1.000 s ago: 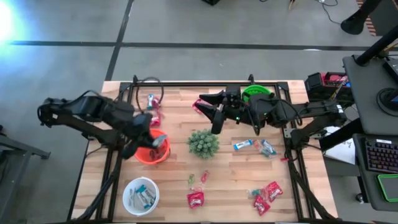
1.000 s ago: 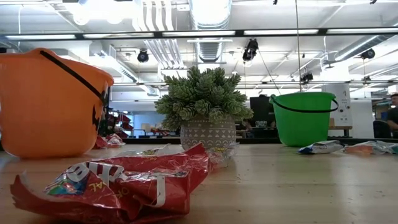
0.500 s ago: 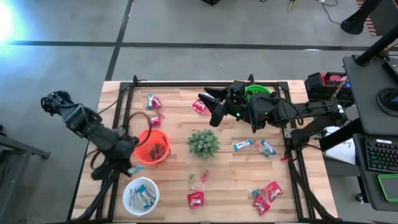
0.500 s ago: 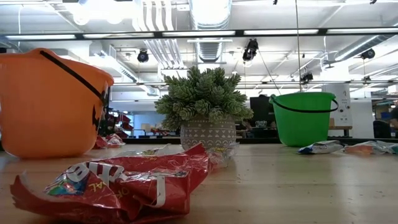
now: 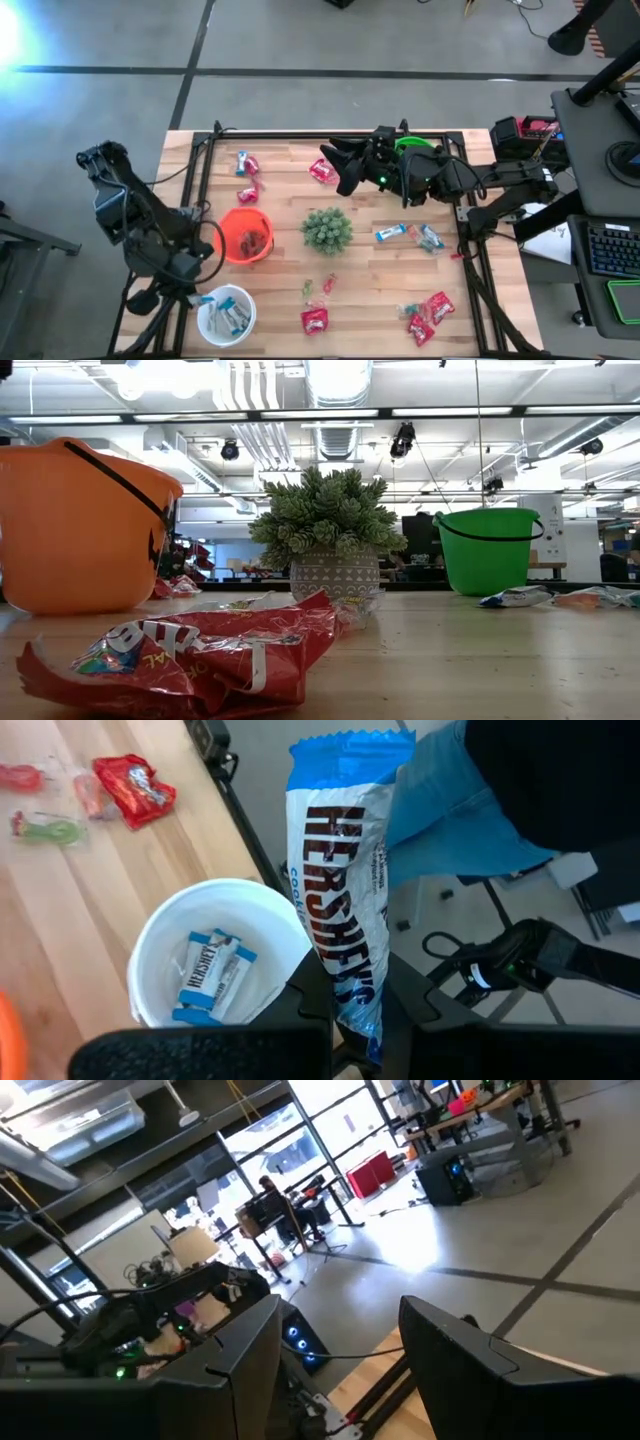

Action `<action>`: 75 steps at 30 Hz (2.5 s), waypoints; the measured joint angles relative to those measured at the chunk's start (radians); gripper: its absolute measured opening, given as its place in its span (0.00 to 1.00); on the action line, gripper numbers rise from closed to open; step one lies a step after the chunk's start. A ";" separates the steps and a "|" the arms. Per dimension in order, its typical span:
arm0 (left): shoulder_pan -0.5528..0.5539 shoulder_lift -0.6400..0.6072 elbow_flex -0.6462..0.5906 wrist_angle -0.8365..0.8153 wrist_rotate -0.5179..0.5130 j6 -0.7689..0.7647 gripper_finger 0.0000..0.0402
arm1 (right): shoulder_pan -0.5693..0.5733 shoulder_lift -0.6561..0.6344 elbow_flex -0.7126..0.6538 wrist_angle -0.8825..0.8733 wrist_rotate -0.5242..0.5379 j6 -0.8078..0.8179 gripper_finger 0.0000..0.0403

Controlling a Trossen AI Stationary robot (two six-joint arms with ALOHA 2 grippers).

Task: Sort candy
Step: Put the white chocolate into the white bucket, then put the orange gummy into the orange bucket

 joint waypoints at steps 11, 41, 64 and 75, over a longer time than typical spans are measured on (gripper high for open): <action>-0.003 0.006 0.000 0.011 -0.001 -0.001 0.22 | 0.000 0.000 0.000 0.003 0.024 0.000 0.48; -0.002 -0.076 0.010 -0.298 -0.314 -0.017 0.34 | -0.149 0.065 0.001 -0.040 -0.087 0.000 0.48; 0.286 -0.113 0.007 -0.203 -0.703 0.032 0.34 | -0.611 0.226 0.001 -0.253 -0.647 -0.066 0.48; 0.526 -0.088 0.007 -0.127 -0.763 0.111 0.34 | -0.684 0.367 0.001 -0.374 -0.737 -0.141 0.48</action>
